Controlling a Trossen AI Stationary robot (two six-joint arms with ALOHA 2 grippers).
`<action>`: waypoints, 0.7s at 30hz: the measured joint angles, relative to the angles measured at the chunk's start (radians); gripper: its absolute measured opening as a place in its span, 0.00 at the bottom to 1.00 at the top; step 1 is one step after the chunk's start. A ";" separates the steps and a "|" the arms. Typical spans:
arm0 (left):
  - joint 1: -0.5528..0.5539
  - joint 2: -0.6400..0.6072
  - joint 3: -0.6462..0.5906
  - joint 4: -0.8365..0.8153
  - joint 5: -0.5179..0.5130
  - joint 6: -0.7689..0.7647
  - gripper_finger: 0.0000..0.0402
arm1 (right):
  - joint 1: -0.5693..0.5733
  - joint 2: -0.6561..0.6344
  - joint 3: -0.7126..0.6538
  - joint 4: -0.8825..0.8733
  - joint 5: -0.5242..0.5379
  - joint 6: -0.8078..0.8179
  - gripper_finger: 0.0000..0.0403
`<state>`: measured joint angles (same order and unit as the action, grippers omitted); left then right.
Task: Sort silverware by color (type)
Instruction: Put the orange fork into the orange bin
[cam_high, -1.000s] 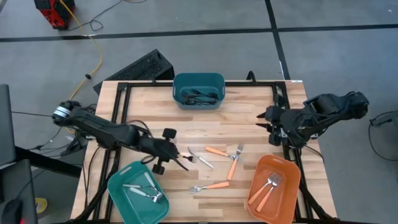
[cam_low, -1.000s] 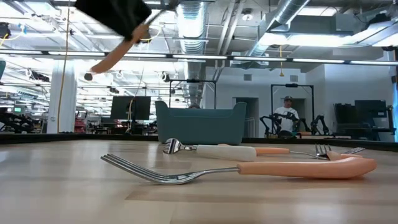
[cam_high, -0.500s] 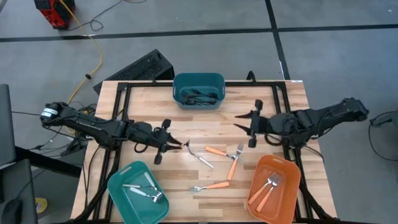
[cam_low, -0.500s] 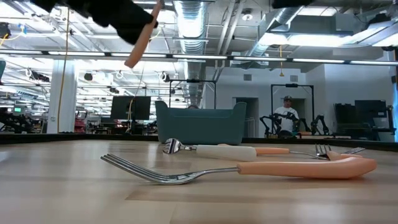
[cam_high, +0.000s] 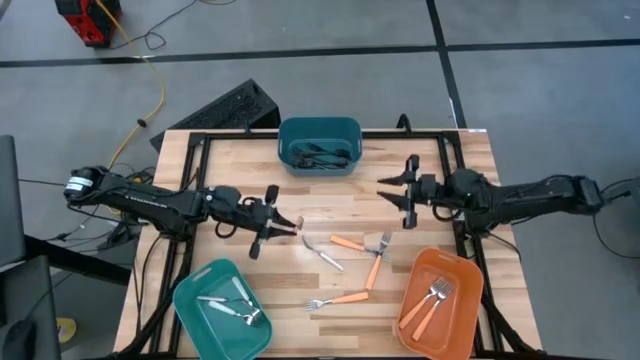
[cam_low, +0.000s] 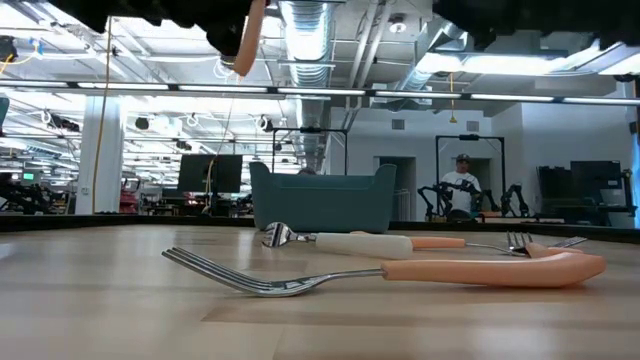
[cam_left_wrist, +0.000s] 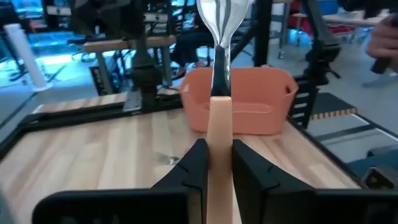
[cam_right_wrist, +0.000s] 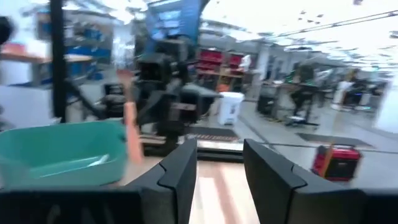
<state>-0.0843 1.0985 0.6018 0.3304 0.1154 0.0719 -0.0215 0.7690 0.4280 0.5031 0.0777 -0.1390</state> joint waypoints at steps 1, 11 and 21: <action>0.008 0.000 0.000 -0.001 0.002 0.000 0.07 | -0.013 0.006 -0.005 0.024 0.002 0.003 0.39; 0.093 0.040 0.000 0.099 0.109 0.003 0.10 | -0.068 0.089 -0.004 0.033 0.026 0.046 0.49; 0.157 0.152 -0.002 0.186 0.198 -0.005 0.10 | -0.066 0.281 -0.003 0.246 0.057 0.036 0.65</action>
<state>0.0732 1.2500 0.5999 0.5160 0.3137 0.0668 -0.0879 1.0502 0.4252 0.7490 0.1349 -0.1026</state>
